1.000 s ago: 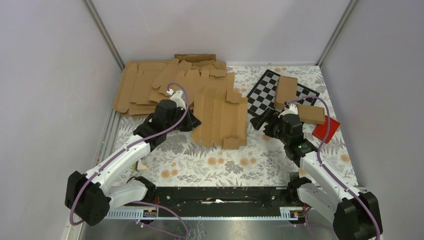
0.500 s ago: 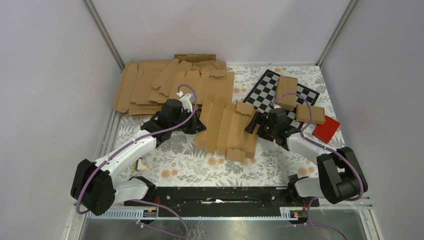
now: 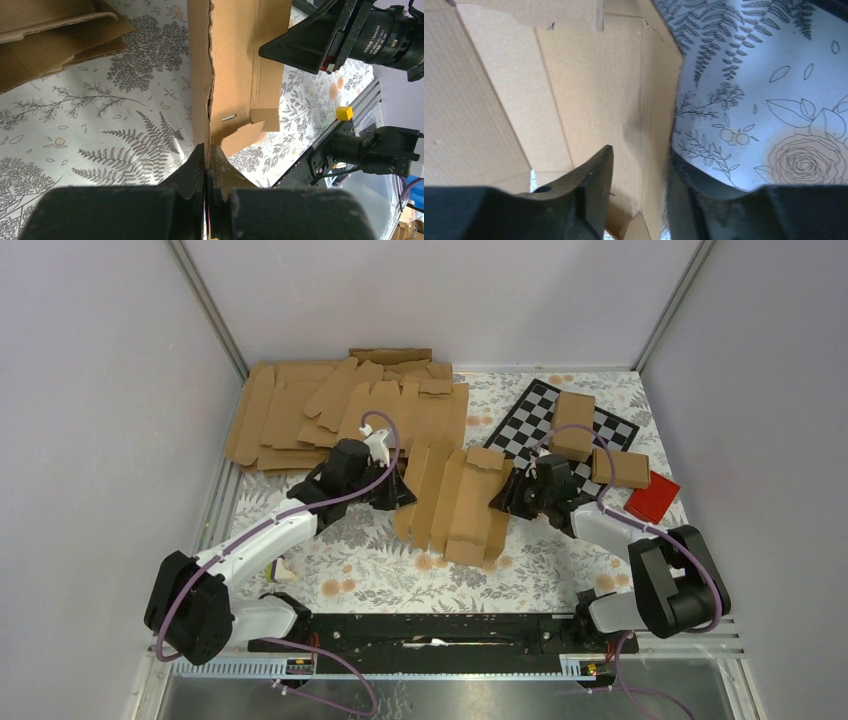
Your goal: Fold the paper box
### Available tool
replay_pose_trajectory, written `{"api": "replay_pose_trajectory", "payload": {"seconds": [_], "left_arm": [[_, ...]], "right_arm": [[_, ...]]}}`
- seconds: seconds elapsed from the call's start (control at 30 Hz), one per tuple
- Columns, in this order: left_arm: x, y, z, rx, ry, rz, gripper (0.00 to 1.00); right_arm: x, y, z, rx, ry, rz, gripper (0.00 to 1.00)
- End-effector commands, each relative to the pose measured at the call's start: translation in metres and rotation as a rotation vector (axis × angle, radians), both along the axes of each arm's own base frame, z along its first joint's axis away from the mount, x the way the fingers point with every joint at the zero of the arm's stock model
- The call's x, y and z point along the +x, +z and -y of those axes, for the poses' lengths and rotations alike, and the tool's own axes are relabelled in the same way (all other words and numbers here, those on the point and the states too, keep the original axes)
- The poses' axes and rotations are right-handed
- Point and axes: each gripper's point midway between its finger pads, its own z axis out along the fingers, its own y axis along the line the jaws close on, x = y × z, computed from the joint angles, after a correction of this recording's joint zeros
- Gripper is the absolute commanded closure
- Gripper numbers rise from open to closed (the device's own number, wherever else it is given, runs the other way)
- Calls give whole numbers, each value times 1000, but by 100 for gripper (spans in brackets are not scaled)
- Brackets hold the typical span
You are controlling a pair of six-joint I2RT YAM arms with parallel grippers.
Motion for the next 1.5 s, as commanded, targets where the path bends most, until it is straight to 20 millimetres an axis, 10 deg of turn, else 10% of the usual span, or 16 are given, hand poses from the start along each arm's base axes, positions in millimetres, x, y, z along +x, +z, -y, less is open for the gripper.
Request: {"api": "replay_pose_trajectory", "payload": {"seconds": [0.0,0.43,0.8,1.47], "left_arm": [[1,36,15,-124,-46,122,100],[-17,81,39,-303,-126,277,100],[-24,44,52,-186,-97,331,100],[-16,33,47,-143,-42,398,100]], "right_arm": [[9,41,-15,50,82,116,64],[13,89,1,-47,53,344,61],[-29,24,-7,-65,140,171,19],[-66,-8,-13,-252,266,77,0]]}}
